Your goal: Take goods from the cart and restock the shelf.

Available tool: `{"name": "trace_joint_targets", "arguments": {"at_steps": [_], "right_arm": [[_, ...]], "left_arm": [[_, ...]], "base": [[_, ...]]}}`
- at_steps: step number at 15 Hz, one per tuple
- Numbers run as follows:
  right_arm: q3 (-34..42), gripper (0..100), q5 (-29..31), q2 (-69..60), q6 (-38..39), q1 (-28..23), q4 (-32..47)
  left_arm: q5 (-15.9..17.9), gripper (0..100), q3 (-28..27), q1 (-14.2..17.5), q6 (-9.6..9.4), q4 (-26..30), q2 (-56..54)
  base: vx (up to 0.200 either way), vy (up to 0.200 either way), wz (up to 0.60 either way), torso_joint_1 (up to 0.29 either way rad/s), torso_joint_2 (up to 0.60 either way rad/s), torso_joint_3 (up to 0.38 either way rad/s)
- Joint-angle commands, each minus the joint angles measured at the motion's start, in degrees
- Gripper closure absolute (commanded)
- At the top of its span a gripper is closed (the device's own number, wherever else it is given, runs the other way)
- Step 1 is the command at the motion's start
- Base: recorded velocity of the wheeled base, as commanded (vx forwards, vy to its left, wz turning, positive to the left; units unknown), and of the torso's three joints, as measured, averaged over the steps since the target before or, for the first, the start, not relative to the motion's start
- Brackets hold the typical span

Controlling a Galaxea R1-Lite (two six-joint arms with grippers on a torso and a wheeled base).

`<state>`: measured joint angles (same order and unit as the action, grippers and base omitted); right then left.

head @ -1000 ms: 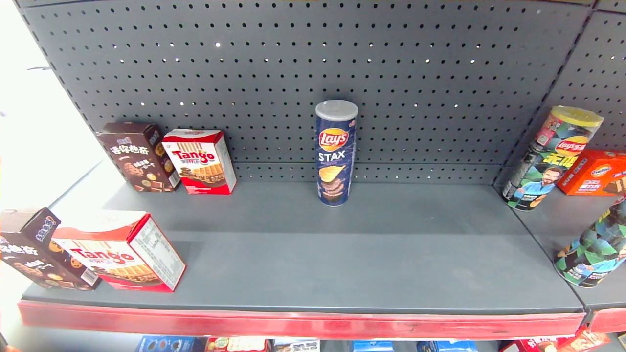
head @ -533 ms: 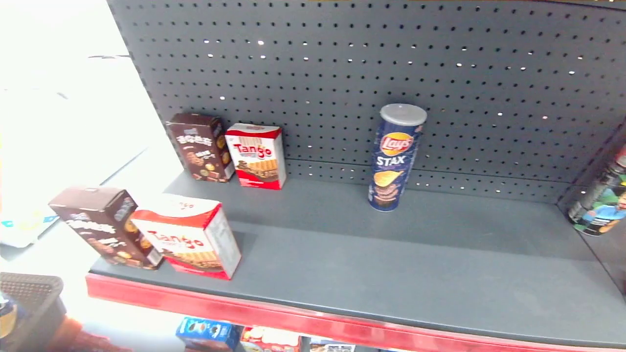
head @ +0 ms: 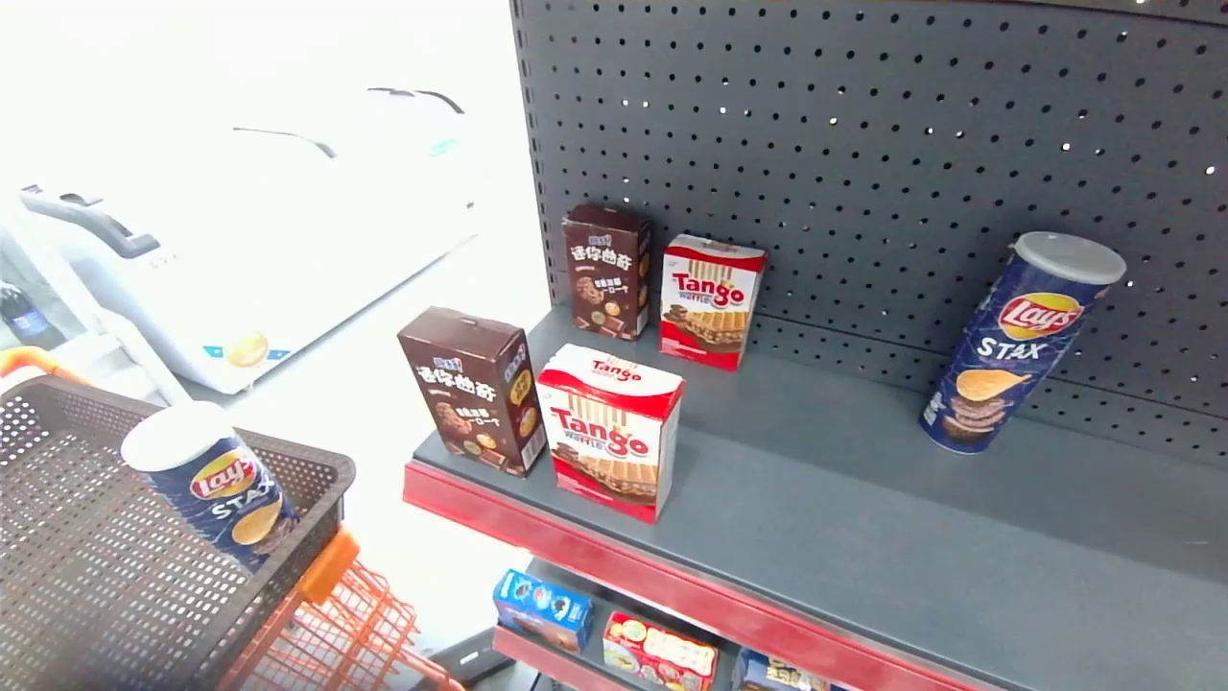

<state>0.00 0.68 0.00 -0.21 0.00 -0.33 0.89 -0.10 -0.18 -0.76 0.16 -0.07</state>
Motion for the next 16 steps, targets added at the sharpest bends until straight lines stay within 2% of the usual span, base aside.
{"name": "trace_joint_targets", "arguments": {"at_steps": [1, 11, 12, 16], "right_arm": [[0.0, 0, 0.0, 0.0, -0.1, -0.1, 0.0], [0.0, 0, 0.0, 0.0, -0.1, -0.1, 0.0], [0.0, 0, 0.0, 0.0, -0.2, -0.1, 0.0], [0.0, 0, 0.0, 0.0, 0.0, 0.0, 0.0]], "left_arm": [[0.0, 0, 0.0, 0.0, 0.05, 0.0, 0.1], [0.2, 0, 0.0, 0.0, -0.12, 0.0, 0.1], [0.1, 0, 0.0, 0.0, -0.04, 0.0, 0.1], [0.1, 0, 0.0, 0.0, -0.04, 0.0, 0.1]], "base": [[0.0, 0.0, 0.0, 0.0, 0.0, 0.0], [0.0, 0.0, 0.0, 0.0, 0.0, 0.0], [0.0, 0.0, 0.6, 0.002, 0.0, 0.007], [0.0, 0.0, 0.0, 0.0, 0.0, 0.0]]}}
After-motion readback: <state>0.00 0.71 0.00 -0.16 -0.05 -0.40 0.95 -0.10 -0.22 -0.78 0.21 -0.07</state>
